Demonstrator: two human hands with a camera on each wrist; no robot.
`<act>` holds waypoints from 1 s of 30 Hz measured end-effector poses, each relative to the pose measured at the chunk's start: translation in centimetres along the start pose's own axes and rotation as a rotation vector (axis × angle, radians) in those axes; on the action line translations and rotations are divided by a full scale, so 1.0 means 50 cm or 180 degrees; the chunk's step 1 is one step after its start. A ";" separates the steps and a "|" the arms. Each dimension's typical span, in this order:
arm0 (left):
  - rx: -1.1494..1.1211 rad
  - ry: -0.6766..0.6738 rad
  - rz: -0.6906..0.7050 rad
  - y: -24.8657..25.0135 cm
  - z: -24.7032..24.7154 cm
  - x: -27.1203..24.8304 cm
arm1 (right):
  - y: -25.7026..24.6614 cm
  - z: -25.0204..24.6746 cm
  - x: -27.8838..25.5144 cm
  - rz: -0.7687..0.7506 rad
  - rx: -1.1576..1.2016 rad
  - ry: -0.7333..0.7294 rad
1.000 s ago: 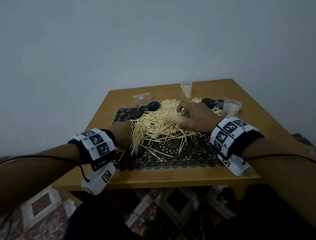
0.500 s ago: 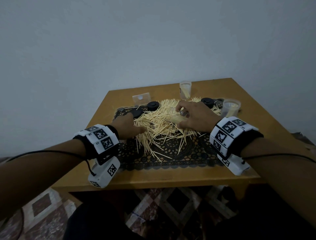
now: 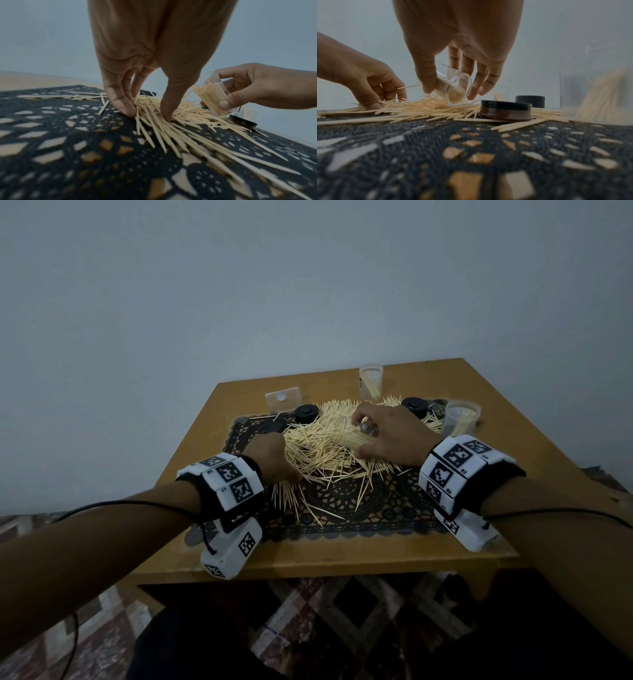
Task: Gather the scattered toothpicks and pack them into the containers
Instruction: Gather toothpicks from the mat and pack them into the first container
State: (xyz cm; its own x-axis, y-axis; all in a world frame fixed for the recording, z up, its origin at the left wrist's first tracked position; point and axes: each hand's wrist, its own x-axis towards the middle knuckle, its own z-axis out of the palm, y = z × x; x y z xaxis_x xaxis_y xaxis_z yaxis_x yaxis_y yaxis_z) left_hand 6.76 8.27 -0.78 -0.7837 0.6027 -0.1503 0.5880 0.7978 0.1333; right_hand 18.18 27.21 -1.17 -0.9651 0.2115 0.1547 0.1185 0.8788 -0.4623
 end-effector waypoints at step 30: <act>0.0112 0.0408 0.0537 -0.034 -0.051 0.028 | -0.001 0.000 0.000 -0.0027 -0.0054 -0.0078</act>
State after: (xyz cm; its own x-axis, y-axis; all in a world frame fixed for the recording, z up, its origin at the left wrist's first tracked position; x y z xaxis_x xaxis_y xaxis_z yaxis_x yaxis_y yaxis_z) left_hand 4.16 7.69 1.28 -0.6913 0.7225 -0.0026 0.7178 0.6872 0.1114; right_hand 18.18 27.18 -1.15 -0.9715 0.1936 0.1370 0.1139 0.8876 -0.4463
